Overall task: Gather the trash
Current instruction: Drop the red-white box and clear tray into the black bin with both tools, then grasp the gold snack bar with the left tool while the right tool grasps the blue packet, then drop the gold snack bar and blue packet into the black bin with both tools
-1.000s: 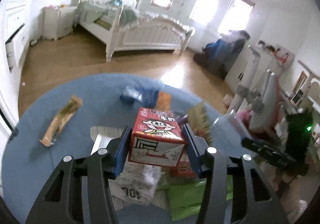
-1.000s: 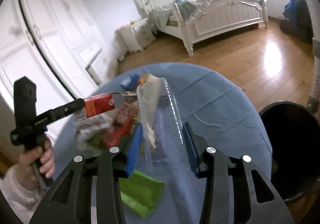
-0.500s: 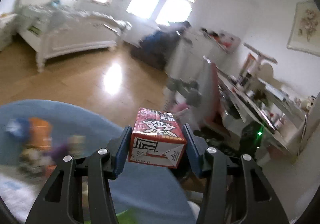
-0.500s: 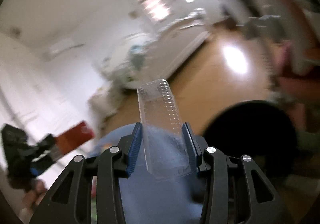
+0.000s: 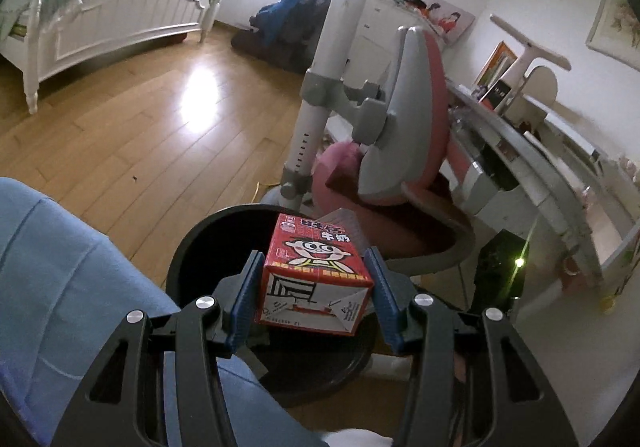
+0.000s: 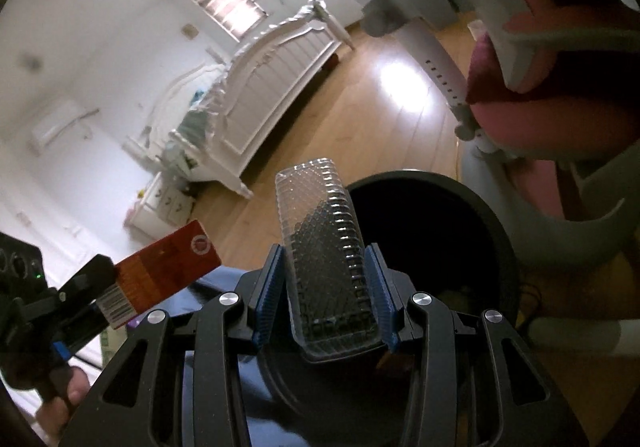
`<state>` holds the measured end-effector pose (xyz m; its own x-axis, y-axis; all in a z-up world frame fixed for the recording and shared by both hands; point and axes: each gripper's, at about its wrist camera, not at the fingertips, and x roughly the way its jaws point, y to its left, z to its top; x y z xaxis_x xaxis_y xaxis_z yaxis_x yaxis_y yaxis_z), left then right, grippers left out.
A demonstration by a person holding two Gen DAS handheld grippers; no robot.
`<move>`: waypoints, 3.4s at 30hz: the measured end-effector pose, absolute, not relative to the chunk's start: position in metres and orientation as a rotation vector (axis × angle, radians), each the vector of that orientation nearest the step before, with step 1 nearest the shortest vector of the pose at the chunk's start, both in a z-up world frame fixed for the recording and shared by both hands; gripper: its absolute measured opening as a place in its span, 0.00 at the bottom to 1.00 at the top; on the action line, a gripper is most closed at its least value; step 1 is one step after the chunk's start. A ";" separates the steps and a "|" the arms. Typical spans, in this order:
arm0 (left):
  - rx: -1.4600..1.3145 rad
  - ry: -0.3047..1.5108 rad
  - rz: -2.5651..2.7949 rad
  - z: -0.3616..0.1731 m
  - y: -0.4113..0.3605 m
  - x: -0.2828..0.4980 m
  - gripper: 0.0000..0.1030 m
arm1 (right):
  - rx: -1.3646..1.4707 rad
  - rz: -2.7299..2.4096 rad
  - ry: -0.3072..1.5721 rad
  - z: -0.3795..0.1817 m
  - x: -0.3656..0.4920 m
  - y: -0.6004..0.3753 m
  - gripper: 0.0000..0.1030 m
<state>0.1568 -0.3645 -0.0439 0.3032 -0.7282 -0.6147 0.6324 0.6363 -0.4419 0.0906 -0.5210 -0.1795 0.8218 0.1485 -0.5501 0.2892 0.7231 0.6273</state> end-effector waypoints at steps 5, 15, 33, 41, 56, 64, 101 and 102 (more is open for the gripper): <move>-0.100 0.912 -0.905 -0.052 -0.379 0.162 0.50 | 0.794 -0.079 0.626 -0.190 0.092 -0.532 0.42; -0.026 0.853 -0.869 -0.033 -0.368 0.149 0.84 | 0.823 -0.084 0.601 -0.186 0.086 -0.536 0.74; -0.211 0.717 -0.410 0.017 -0.081 0.123 0.86 | 0.417 0.359 0.708 -0.064 0.133 -0.301 0.77; -0.086 0.801 -0.127 -0.029 0.035 0.143 0.75 | 0.137 0.535 0.798 -0.026 0.195 -0.159 0.77; -0.078 0.927 -0.215 -0.066 0.065 0.173 0.17 | -0.475 0.543 1.094 -0.108 0.318 0.004 0.52; -0.137 0.878 -0.283 -0.051 0.064 0.160 0.04 | -0.177 0.665 1.003 -0.075 0.272 -0.038 0.41; -0.114 0.956 -0.949 -0.028 -0.363 0.162 0.05 | 0.581 -0.038 0.680 -0.151 0.086 -0.507 0.41; -0.111 0.963 -0.949 -0.032 -0.365 0.163 0.05 | 0.584 -0.037 0.682 -0.153 0.087 -0.509 0.42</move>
<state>0.1630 -0.3645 -0.0315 0.2173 -0.7296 -0.6485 0.6378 0.6090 -0.4715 0.0866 -0.5086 -0.1532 0.7822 0.1539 -0.6037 0.2178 0.8402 0.4965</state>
